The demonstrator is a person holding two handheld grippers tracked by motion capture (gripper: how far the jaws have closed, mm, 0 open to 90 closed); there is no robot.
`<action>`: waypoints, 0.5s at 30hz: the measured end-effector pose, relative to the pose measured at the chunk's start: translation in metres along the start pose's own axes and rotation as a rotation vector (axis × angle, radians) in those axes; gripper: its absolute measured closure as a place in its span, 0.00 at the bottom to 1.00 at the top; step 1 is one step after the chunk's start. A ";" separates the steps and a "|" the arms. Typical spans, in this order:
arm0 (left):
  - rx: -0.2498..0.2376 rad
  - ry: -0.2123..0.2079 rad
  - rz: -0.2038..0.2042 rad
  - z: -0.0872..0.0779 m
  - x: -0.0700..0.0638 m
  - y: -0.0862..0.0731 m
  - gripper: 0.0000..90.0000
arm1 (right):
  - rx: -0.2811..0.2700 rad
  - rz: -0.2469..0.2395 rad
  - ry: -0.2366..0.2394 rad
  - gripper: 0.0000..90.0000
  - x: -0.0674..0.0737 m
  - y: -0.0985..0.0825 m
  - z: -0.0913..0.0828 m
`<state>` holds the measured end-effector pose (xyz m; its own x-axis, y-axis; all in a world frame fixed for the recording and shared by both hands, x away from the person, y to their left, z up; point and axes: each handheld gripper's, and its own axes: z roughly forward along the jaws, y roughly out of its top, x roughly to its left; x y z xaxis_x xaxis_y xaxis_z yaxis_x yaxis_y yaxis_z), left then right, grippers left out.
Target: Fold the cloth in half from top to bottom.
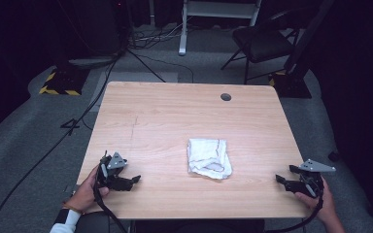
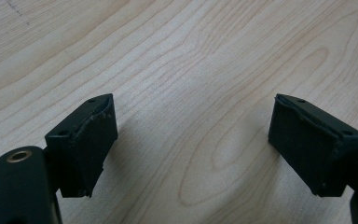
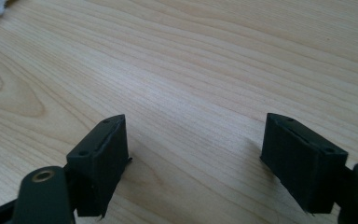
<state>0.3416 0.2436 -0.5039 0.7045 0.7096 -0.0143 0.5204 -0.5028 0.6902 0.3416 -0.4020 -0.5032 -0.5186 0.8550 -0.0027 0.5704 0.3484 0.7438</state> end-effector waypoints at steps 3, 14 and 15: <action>0.001 -0.004 0.003 0.000 0.000 0.000 0.18 | 0.000 0.000 0.000 0.25 0.000 0.000 0.000; 0.001 -0.004 0.003 -0.001 0.001 0.000 0.18 | -0.002 -0.004 -0.003 0.25 0.000 0.000 0.000; 0.001 -0.004 0.003 -0.001 0.001 -0.001 0.18 | 0.000 -0.001 -0.004 0.25 0.000 0.000 0.000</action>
<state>0.3417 0.2447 -0.5039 0.7080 0.7060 -0.0154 0.5191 -0.5055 0.6892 0.3415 -0.4020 -0.5032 -0.5167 0.8561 -0.0066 0.5696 0.3496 0.7439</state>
